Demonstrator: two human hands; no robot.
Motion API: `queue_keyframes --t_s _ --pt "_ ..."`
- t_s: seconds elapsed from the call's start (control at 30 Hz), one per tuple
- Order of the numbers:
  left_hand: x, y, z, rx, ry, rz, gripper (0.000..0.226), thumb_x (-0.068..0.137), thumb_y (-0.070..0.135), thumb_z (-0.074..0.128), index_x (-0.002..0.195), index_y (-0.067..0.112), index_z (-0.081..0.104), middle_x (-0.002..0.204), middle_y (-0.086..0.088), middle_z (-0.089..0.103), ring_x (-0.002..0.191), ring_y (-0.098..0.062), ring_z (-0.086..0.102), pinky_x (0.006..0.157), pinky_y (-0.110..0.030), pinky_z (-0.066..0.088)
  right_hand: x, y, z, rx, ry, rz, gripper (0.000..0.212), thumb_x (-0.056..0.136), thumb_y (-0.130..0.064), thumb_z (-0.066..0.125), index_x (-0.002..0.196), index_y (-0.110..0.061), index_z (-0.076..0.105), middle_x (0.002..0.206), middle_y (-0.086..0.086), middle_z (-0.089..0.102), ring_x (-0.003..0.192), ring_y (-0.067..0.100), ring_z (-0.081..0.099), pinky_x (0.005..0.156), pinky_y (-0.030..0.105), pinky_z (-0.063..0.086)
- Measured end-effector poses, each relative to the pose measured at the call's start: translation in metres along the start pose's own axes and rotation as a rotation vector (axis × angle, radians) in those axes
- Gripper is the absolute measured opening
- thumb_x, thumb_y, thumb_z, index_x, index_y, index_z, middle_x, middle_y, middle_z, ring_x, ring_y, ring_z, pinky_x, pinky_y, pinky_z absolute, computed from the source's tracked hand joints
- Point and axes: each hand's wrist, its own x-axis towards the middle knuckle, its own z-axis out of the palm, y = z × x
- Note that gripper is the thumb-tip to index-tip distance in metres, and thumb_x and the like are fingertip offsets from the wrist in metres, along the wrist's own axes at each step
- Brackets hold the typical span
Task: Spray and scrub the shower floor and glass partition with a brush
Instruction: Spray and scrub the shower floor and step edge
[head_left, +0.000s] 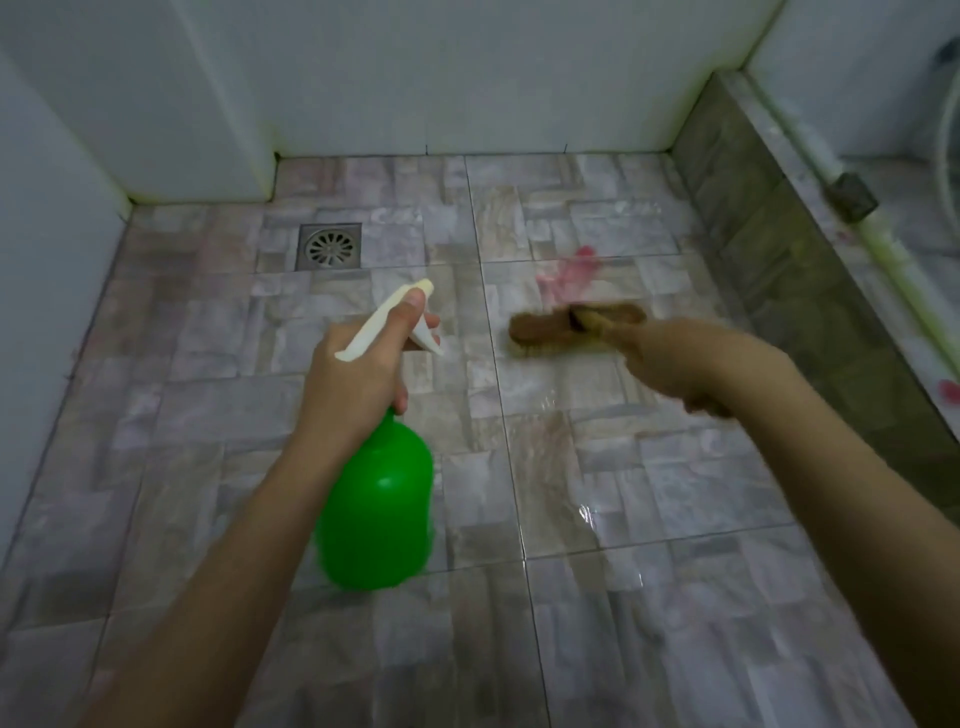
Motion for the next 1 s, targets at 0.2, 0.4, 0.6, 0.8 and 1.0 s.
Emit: queue_keyframes --t_s 0.2,0.4,0.6,0.8,1.0 --pt "0.027 0.005 -0.001 0.035 -0.047 -0.03 0.031 0.078 0.076 0.056 0.079 0.054 0.077 0.095 -0.014 0.079 0.081 -0.039 0.075 0.058 -0.038 0.05 0.014 -0.007 0.012 0.055 0.118 -0.014 0.075 0.101 -0.014 0.03 0.139 -0.064 -0.011 0.083 0.011 0.053 0.055 0.022 0.059 0.033 0.024 0.043" --pt "0.032 0.005 0.014 0.094 -0.073 -0.026 0.042 0.092 0.063 0.056 0.084 0.029 0.08 0.09 -0.026 0.076 0.036 -0.015 0.054 0.053 -0.028 0.05 0.011 0.005 -0.016 -0.004 -0.095 0.156 0.038 0.098 -0.018 0.037 0.133 -0.029 0.044 0.075 0.009 0.056 0.043 0.018 0.055 0.038 0.022 0.04" --pt "0.023 0.007 0.026 0.111 -0.021 0.021 0.038 0.098 0.054 0.057 0.078 0.028 0.077 0.076 -0.028 0.071 0.039 -0.022 0.057 0.051 -0.028 0.047 0.061 0.01 -0.035 0.092 0.085 -0.044 0.066 0.103 -0.019 0.026 0.14 -0.064 -0.005 0.099 0.011 0.05 0.058 0.023 0.056 0.037 0.024 0.042" --pt "0.035 0.023 0.038 0.122 -0.098 -0.031 0.056 0.078 0.077 0.05 0.09 0.032 0.08 0.095 -0.025 0.075 0.039 -0.021 0.055 0.054 -0.036 0.054 0.021 0.014 -0.021 0.114 -0.103 0.02 0.077 0.099 -0.008 0.029 0.143 -0.059 -0.009 0.101 0.007 0.048 0.054 0.017 0.053 0.027 0.016 0.034" --pt "0.058 0.045 0.066 0.162 -0.074 -0.028 0.049 0.088 0.069 0.053 0.088 0.029 0.081 0.097 -0.021 0.077 0.037 -0.017 0.053 0.05 -0.027 0.05 0.116 0.036 -0.05 0.104 0.13 -0.012 0.086 0.093 0.0 0.032 0.146 -0.051 -0.012 0.111 0.017 0.057 0.056 0.022 0.056 0.035 0.025 0.039"
